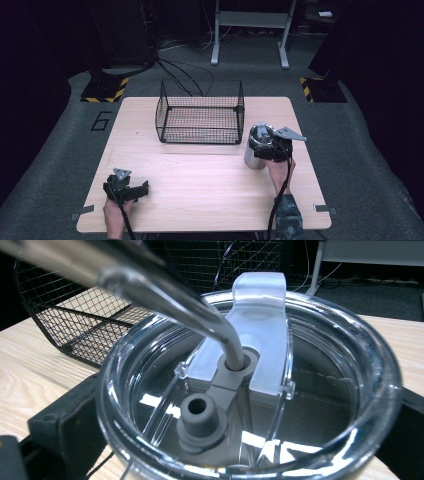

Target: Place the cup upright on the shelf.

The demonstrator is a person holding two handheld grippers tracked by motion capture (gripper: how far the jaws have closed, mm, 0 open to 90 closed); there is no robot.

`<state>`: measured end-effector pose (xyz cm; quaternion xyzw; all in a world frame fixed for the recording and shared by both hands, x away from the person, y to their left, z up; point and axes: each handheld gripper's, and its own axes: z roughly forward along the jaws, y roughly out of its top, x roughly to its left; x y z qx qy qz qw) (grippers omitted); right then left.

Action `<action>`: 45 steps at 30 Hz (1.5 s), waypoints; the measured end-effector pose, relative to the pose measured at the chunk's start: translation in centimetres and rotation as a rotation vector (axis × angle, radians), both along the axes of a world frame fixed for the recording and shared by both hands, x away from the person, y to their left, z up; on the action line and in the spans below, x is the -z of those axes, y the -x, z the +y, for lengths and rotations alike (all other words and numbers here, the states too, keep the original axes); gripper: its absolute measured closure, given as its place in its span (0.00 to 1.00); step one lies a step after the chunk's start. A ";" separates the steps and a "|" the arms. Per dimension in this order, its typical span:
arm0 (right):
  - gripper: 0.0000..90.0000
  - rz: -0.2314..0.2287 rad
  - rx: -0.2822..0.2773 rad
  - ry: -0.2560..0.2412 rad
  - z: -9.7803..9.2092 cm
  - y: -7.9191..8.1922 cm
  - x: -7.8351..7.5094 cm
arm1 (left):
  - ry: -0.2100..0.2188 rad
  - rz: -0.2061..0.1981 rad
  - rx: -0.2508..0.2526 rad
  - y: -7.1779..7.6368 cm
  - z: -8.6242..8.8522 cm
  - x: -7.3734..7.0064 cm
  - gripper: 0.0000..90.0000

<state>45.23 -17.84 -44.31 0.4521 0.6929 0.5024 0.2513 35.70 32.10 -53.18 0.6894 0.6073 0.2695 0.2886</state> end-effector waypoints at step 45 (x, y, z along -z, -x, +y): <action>0.03 -0.060 0.009 0.009 0.5 0.8 -0.2 | 0.000 0.000 0.000 0.0 0.0 0.0 0.01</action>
